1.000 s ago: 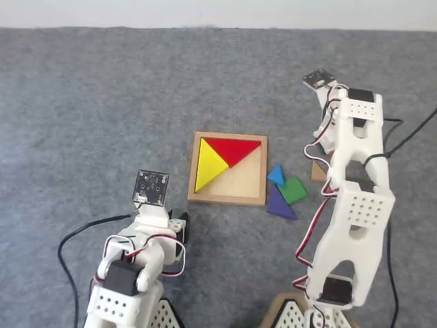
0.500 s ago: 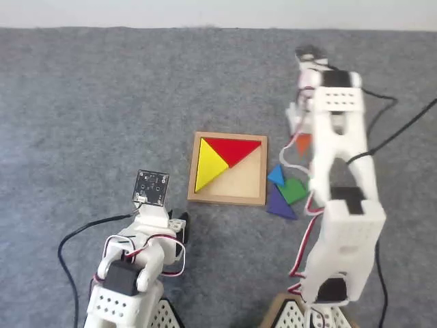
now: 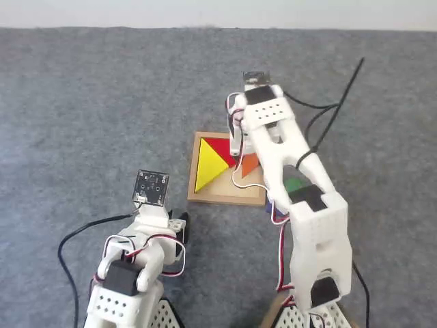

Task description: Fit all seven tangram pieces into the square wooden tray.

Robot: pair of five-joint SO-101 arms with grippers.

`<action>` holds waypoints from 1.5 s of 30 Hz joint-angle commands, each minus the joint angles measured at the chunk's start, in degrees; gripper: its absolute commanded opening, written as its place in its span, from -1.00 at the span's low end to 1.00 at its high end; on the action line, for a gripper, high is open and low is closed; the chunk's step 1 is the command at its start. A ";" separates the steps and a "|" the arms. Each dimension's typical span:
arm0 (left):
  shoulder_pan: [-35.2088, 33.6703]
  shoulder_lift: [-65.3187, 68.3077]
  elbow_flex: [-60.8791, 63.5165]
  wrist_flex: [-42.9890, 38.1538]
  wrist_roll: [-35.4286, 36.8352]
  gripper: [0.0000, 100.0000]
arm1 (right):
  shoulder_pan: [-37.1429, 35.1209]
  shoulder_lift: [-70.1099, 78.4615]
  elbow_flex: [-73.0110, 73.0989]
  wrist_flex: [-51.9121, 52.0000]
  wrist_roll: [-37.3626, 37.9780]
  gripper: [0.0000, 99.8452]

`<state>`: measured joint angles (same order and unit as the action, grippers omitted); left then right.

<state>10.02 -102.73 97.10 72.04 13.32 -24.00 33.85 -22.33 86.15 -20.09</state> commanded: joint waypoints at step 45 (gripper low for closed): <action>0.09 -0.97 -0.66 0.09 0.35 -0.79 | -0.04 -26.24 24.62 -19.65 6.51 -0.41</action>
<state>10.02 -102.73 97.10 72.04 13.32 -23.82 17.14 1.85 65.67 -15.96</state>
